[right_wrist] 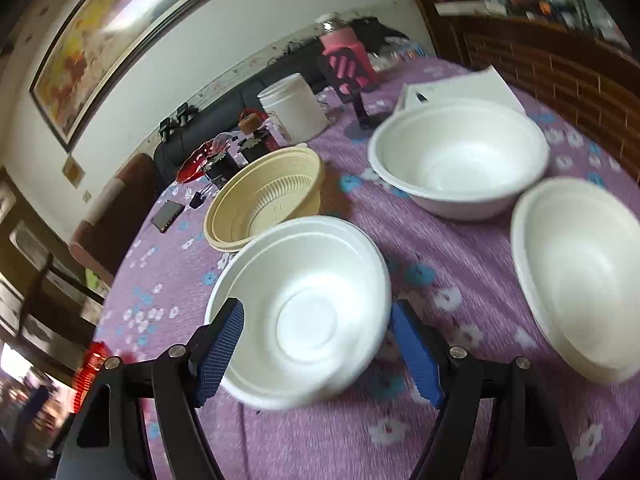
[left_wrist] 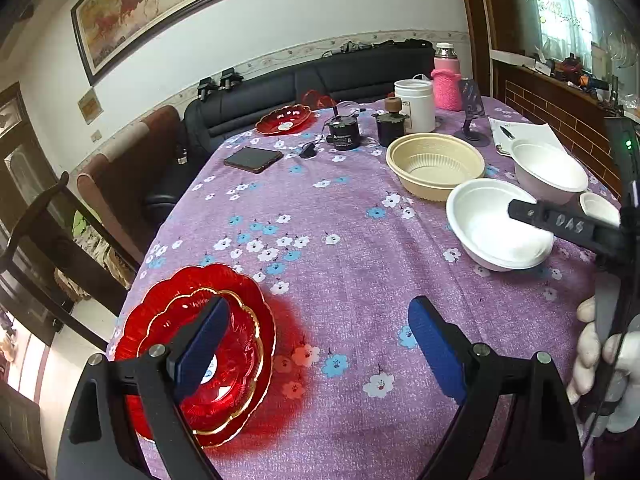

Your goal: Organize plates and bowls

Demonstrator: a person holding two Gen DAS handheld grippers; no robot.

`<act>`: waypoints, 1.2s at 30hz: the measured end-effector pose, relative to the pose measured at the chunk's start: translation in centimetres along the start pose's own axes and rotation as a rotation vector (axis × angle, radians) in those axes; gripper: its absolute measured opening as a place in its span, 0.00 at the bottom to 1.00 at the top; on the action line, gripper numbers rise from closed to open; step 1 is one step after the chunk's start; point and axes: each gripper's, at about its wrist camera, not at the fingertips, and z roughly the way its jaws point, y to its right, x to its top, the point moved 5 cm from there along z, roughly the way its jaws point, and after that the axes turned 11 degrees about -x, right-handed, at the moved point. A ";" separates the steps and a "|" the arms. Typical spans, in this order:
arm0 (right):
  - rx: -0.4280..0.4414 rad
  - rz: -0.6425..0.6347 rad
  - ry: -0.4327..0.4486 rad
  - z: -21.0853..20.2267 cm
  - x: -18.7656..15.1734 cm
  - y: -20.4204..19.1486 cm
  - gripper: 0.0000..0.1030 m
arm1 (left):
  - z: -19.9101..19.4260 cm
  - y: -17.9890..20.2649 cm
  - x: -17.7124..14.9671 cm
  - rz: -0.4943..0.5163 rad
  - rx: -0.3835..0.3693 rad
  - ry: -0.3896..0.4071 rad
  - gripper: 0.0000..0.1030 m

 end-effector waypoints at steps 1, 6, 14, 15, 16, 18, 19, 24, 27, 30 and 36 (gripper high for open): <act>-0.014 -0.024 0.017 0.0 -0.2 -0.3 0.77 | 0.2 0.1 0.1 0.001 0.006 -0.004 0.88; -0.016 -0.051 0.042 0.0 -0.3 -0.5 0.77 | 1.4 0.8 1.1 0.001 -0.001 -0.011 0.88; -0.041 -0.050 0.047 0.5 -0.1 0.0 0.77 | 4.1 2.4 3.1 -0.005 -0.032 -0.024 0.88; -0.044 -0.052 0.052 0.4 -0.1 0.0 0.77 | 4.5 2.6 3.3 -0.004 -0.034 -0.026 0.88; -0.044 -0.052 0.053 0.4 0.0 0.1 0.77 | 4.8 2.8 3.4 -0.003 -0.036 -0.027 0.88; -0.045 -0.049 0.046 0.6 0.0 0.2 0.77 | 5.5 3.1 3.9 -0.003 -0.047 -0.032 0.88; -0.044 -0.047 0.042 0.7 0.0 0.3 0.77 | 5.9 3.3 4.1 -0.007 -0.053 -0.037 0.88; -0.036 -0.043 0.027 1.0 -0.1 0.4 0.76 | 7.8 4.1 5.2 -0.021 -0.084 -0.042 0.88; -0.035 -0.050 0.019 1.2 -0.2 0.3 0.73 | 9.0 4.6 5.5 -0.023 -0.101 -0.053 0.88; -0.043 -0.050 0.018 1.3 -0.1 0.4 0.69 | 10.2 4.9 5.8 -0.043 -0.130 -0.069 0.88; -0.054 -0.017 0.002 1.8 0.1 1.3 0.62 | 13.0 4.7 6.6 -0.134 -0.232 -0.113 0.88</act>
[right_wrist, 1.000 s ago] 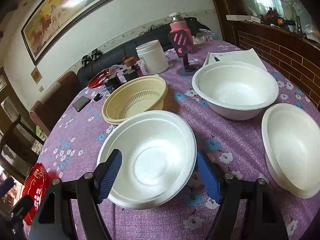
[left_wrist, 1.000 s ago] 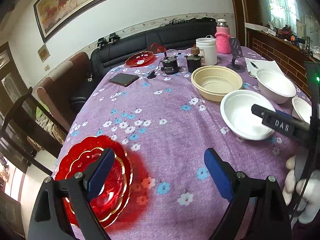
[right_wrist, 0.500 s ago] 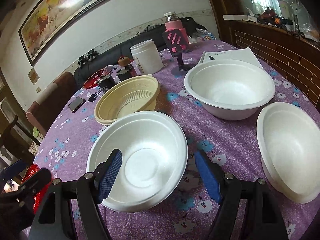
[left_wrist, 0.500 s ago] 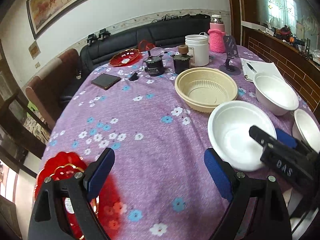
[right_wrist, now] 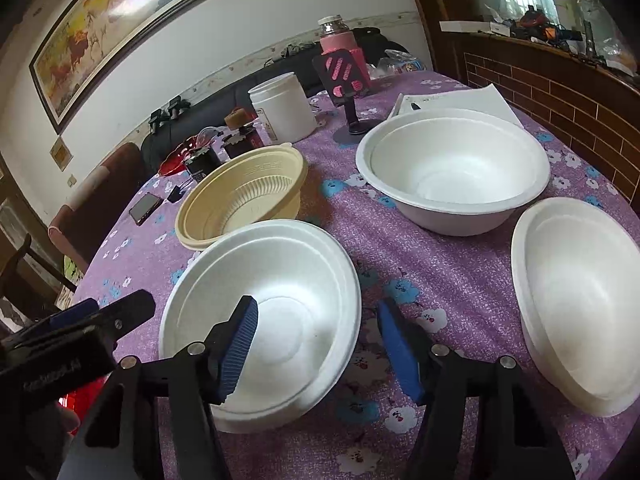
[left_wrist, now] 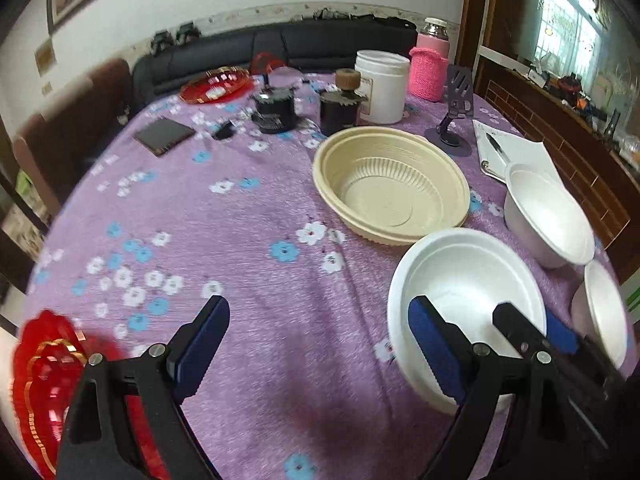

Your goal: Organize plates and bowls

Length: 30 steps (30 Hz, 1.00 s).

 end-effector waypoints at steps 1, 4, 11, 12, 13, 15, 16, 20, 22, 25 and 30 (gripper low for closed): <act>-0.001 0.004 -0.004 0.1 0.0 0.1 0.62 | 0.6 0.0 0.1 -0.006 -0.015 -0.010 0.87; 0.005 0.004 -0.007 0.2 0.1 0.1 0.61 | 2.0 0.3 0.2 -0.014 -0.045 -0.043 0.73; 0.005 -0.010 -0.018 0.4 -0.1 -0.1 0.59 | 4.7 1.2 -0.5 -0.043 -0.115 -0.115 0.55; 0.005 -0.012 -0.020 0.5 -0.1 -0.1 0.59 | 4.9 1.3 -0.6 -0.042 -0.117 -0.119 0.54; 0.006 -0.013 -0.019 0.5 -0.1 -0.2 0.58 | 5.0 1.5 -0.7 -0.040 -0.123 -0.123 0.50; 0.017 -0.020 -0.019 0.5 -0.2 -0.3 0.41 | 5.0 1.9 -0.8 -0.039 -0.150 -0.125 0.40; 0.021 -0.027 -0.021 0.5 -0.3 -0.5 0.30 | 4.8 2.2 -0.8 -0.038 -0.164 -0.123 0.32; 0.018 -0.052 -0.003 0.3 -0.4 -1.0 0.21 | 4.2 3.0 -1.1 -0.015 -0.146 -0.112 0.21; 0.022 -0.059 0.012 0.0 -0.4 -1.2 0.21 | 3.8 2.8 -1.3 -0.021 -0.140 -0.105 0.21; 0.041 -0.073 0.029 -0.4 -0.3 -1.6 0.21 | 2.9 2.2 -1.7 -0.046 -0.142 -0.091 0.20; 0.092 -0.150 0.075 -1.6 -1.0 -3.5 0.21 | 0.7 0.4 -2.7 -0.099 -0.129 -0.073 0.20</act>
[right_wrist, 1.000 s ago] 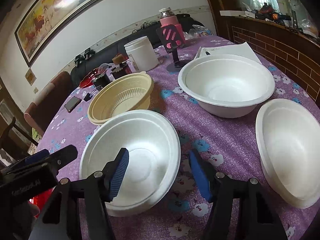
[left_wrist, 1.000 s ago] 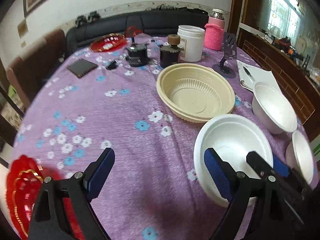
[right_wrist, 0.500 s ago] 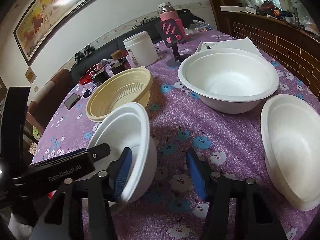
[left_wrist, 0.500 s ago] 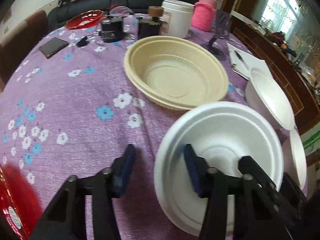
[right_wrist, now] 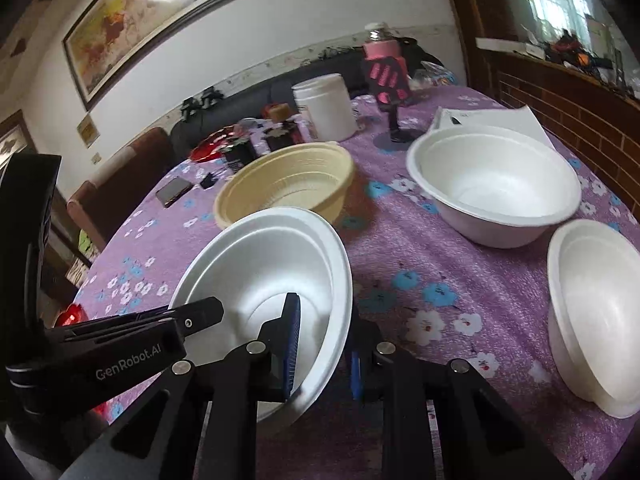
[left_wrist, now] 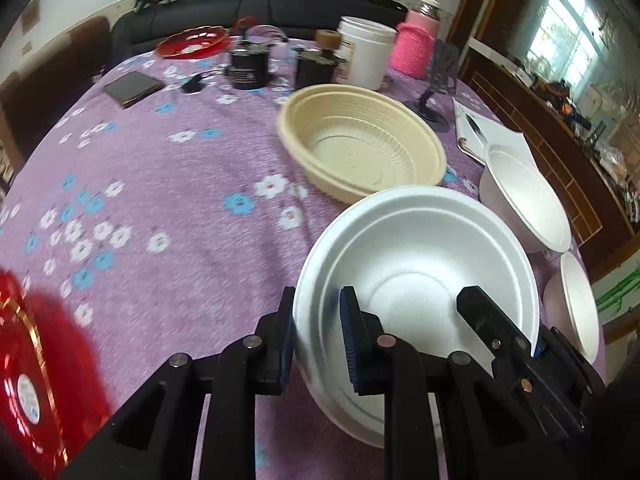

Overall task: Organize plates and bowls
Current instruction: 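Carry the white bowl over and lower it onto the stacked red plates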

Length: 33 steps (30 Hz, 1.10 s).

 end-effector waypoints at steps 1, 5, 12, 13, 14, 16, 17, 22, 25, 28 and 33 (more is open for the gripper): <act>0.011 -0.010 0.010 -0.3 0.0 -0.4 0.21 | -0.6 -0.3 -0.2 -0.012 -0.003 0.005 0.20; 0.080 -0.010 0.022 -1.8 -0.3 -2.3 0.21 | -3.7 -1.8 -1.3 -0.049 0.001 0.045 0.20; 0.178 -0.046 -0.041 -3.8 -1.6 -8.5 0.21 | -9.5 -6.2 -2.7 -0.149 0.010 0.133 0.20; 0.197 -0.055 -0.053 -4.0 -1.6 -9.6 0.21 | -10.5 -7.1 -3.0 -0.172 0.008 0.147 0.20; 0.211 -0.064 -0.062 -4.2 -1.7 -10.5 0.21 | -11.6 -8.1 -3.3 -0.197 0.006 0.161 0.20; 0.235 -0.089 -0.066 -4.6 -1.8 -12.5 0.21 | -13.2 -9.8 -3.8 -0.231 0.008 0.187 0.20; 0.245 -0.117 -0.060 -5.1 -1.8 -14.0 0.21 | -14.2 -10.8 -4.1 -0.253 0.011 0.202 0.20; 0.285 -0.222 -0.055 -6.4 -2.6 -20.0 0.22 | -17.9 -15.0 -5.3 -0.329 0.062 0.264 0.20; 0.330 -0.256 -0.103 -6.1 -3.6 -23.1 0.22 | -19.3 -17.8 -6.2 -0.366 0.127 0.295 0.20; 0.350 -0.289 -0.169 -4.6 -5.1 -26.3 0.22 | -19.6 -20.6 -7.3 -0.424 0.152 0.293 0.20; 0.347 -0.314 -0.241 -2.2 -6.9 -28.5 0.22 | -18.8 -24.0 -8.9 -0.485 0.175 0.253 0.20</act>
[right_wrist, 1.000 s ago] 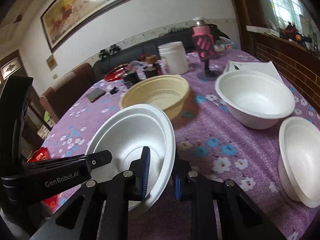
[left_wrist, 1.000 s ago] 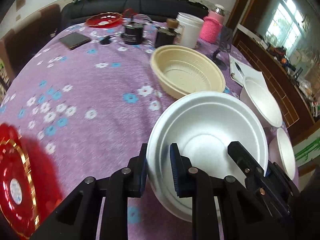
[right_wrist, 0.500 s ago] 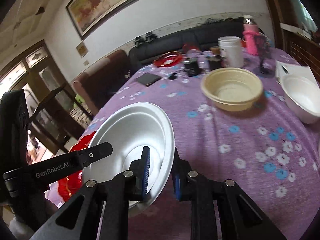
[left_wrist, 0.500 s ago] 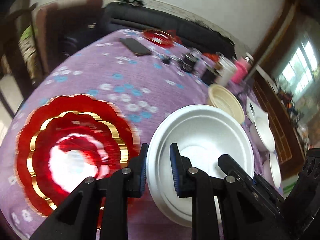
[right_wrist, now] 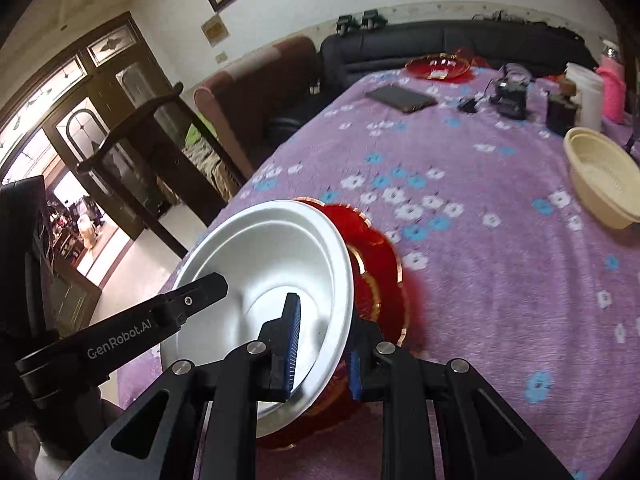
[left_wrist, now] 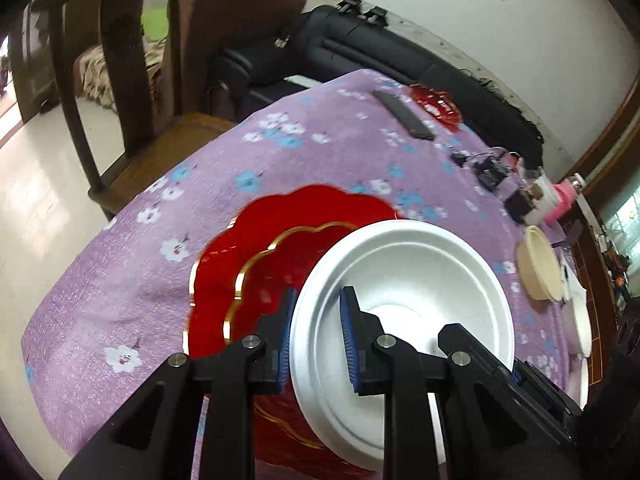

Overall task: Organize plates and bowls
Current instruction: 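Carry the white bowl over and lower it onto the stacked red plates, then open both tools and move them toward a white foam bowl on the cloth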

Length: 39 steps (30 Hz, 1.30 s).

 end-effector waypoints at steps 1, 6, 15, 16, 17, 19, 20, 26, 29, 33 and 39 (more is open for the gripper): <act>-0.008 -0.008 -0.009 0.6 0.0 -0.3 0.22 | 0.4 -0.5 0.0 -0.005 0.007 -0.008 0.20; -0.032 -0.026 -0.042 2.4 -0.3 -0.7 0.22 | 1.6 -1.8 0.0 -0.031 0.020 -0.037 0.20; -0.062 -0.043 -0.034 3.2 -0.2 -1.1 0.25 | 1.2 -1.8 0.5 -0.029 -0.022 -0.007 0.44; -0.072 -0.049 -0.024 3.1 -0.1 -1.2 0.32 | 1.0 -1.6 0.5 -0.021 -0.021 0.000 0.48; -0.086 -0.054 -0.009 2.9 0.0 -1.3 0.42 | 0.8 -1.5 0.6 -0.015 -0.019 0.008 0.51; -0.100 -0.064 0.026 2.2 0.4 -1.4 0.58 | 0.1 -1.1 0.6 -0.005 -0.021 0.029 0.57; -0.102 -0.067 0.038 2.0 0.4 -1.5 0.63 | -0.2 -1.1 0.7 -0.005 -0.023 0.039 0.58; -0.125 -0.092 0.128 -0.8 1.2 -1.7 0.64 | -2.6 -0.6 1.1 -0.006 -0.024 0.095 0.64; -0.138 -0.094 0.179 -2.7 1.1 -1.4 0.64 | -3.7 0.2 1.0 0.025 -0.004 0.137 0.70; -0.217 -0.107 0.313 -5.8 0.4 0.0 0.66 | -5.7 3.1 0.6 0.131 0.006 0.225 0.78; -0.192 -0.024 0.282 -8.1 -1.9 4.9 0.75 | -6.3 8.2 -1.1 0.320 0.009 0.250 0.78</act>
